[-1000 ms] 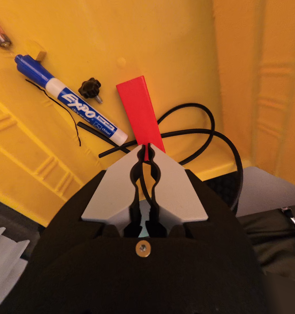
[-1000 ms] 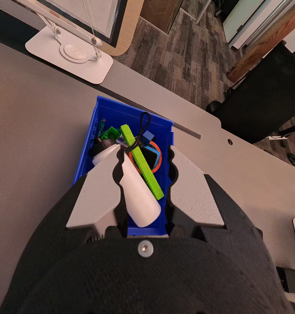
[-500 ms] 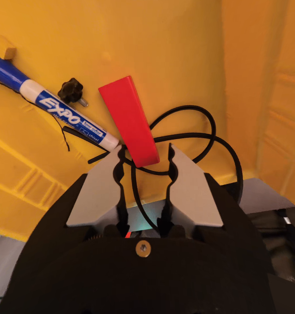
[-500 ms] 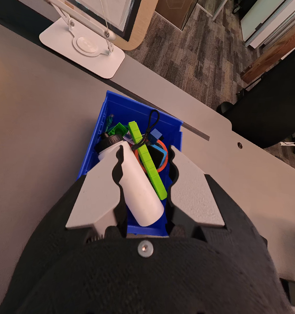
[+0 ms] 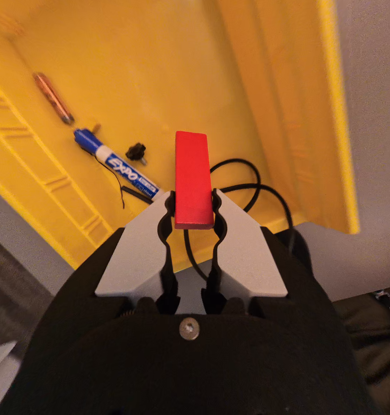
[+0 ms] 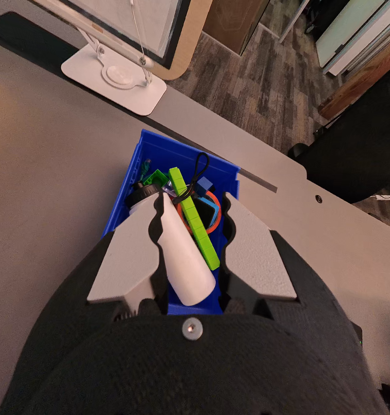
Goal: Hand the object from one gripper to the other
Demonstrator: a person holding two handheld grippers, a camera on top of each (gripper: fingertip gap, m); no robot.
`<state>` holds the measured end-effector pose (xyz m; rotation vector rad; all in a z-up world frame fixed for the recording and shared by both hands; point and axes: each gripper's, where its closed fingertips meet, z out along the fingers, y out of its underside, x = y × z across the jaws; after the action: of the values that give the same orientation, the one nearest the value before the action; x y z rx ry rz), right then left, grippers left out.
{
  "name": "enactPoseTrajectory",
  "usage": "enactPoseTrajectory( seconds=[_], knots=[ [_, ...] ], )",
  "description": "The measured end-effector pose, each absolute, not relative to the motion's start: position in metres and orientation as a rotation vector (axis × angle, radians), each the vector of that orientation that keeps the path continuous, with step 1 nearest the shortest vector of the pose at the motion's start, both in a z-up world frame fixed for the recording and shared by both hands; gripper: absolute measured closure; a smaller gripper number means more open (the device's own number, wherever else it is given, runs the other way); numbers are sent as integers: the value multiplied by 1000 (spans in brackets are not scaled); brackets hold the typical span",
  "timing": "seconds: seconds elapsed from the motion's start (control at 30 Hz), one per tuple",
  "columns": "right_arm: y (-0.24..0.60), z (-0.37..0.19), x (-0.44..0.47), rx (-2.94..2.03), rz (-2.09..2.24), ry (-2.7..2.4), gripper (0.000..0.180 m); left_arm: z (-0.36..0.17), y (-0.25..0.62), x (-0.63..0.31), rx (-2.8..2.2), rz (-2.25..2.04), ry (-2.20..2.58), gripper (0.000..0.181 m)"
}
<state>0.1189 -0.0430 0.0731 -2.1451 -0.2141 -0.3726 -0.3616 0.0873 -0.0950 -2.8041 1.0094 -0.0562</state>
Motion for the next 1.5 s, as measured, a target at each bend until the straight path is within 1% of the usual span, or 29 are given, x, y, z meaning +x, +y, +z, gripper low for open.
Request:
enactPoseTrajectory(
  seconds=[0.1, 0.23, 0.33, 0.43, 0.5, 0.6, 0.73, 0.83, 0.97, 1.0, 1.03, 1.07, 1.1, 1.13, 1.17, 1.2, 1.27, 1.33, 1.43, 1.5],
  knots=[
    [-39, 84, 116, -2087, -378, -213, 128, -57, 90, -333, -2606, -235, 1006, 149],
    [-29, 113, 93, -1920, -323, -266, 127, 9, 72, -271, -2218, -529, 1114, 149],
    [-25, 143, 34, -1704, -105, -452, 119, 55, 35, -223, -1941, -800, 1213, 149],
    [-35, 164, -38, -1487, 195, -642, 120, 86, -8, -189, -1741, -1064, 1302, 149],
    [-44, 165, -77, -1364, 226, -805, 114, 92, -35, -177, -1673, -1199, 1398, 149],
    [-55, 133, -118, -1220, 25, -1155, 116, 86, -42, -171, -1689, -1167, 1440, 149],
    [-41, 107, -135, -1132, -304, -1316, 133, 81, -36, -168, -1734, -1121, 1407, 149],
    [-31, 97, -150, -1063, -442, -1359, 137, 79, -32, -168, -1766, -1145, 1376, 149],
    [-9, 87, -152, -1035, -669, -1368, 148, 81, -34, -166, -1764, -1204, 1364, 149],
    [-5, 83, -152, -1037, -698, -1373, 154, 85, -36, -164, -1752, -1238, 1357, 149],
    [-3, 83, -152, -1027, -718, -1366, 165, 88, -37, -164, -1740, -1259, 1348, 149],
    [-1, 88, -152, -1023, -709, -1331, 165, 93, -36, -164, -1709, -1263, 1338, 147],
    [1, 93, -152, -1055, -648, -1279, 165, 106, -36, -165, -1644, -1280, 1314, 126],
    [4, 101, -151, -1106, -544, -1193, 165, 124, -35, -168, -1559, -1294, 1265, 96],
    [6, 109, -150, -1172, -393, -1101, 165, 142, -34, -174, -1464, -1277, 1219, 88],
    [8, 114, -149, -1244, -206, -1013, 165, 156, -34, -182, -1377, -1222, 1183, 87],
    [6, 124, -152, -1346, 266, -852, 165, 176, -32, -198, -1219, -1028, 1099, 67],
    [-5, 136, -158, -1385, 781, -721, 166, 192, -31, -210, -1079, -757, 1038, 63],
    [-24, 146, -163, -1392, 1370, -649, 166, 191, -37, -209, -974, -357, 1056, 51],
    [-35, 149, -165, -1380, 1662, -616, 166, 182, -46, -199, -938, -180, 1075, 51]
  ],
)
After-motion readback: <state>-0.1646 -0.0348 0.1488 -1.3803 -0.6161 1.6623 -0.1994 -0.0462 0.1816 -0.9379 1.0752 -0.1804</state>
